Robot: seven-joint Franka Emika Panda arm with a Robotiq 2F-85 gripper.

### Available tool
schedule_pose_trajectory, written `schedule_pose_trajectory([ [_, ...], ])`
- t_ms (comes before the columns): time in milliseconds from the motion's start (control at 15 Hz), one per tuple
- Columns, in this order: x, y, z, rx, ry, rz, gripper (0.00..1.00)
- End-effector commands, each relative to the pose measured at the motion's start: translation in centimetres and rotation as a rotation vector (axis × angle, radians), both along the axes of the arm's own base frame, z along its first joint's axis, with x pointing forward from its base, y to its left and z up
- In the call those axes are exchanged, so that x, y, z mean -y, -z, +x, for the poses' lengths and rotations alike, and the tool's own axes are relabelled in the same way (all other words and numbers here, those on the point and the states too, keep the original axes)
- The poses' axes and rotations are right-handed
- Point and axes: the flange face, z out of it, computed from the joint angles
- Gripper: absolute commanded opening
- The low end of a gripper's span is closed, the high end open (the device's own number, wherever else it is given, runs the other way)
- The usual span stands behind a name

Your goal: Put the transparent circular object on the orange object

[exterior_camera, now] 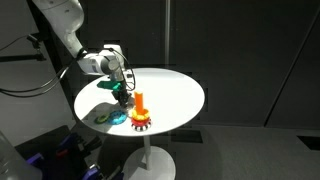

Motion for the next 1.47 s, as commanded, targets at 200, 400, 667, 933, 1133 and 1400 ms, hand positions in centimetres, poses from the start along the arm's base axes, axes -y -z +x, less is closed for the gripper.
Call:
schedule_pose_trajectory([
  [200, 0.4, -5.9, 1.8, -0.005, 0.025, -0.05, 0.08],
  [400, 0.4, -8.5, 2.4, -0.022, 0.031, -0.074, 0.08],
  [667, 0.6, -11.8, 2.8, -0.062, 0.041, -0.103, 0.08],
  [933, 1.3, -15.2, 2.7, -0.085, 0.053, -0.099, 0.08],
  [1133, 2.2, -17.7, 2.5, -0.08, 0.079, -0.097, 0.08],
  [1400, 4.0, -20.5, 1.5, -0.075, 0.128, -0.097, 0.08],
])
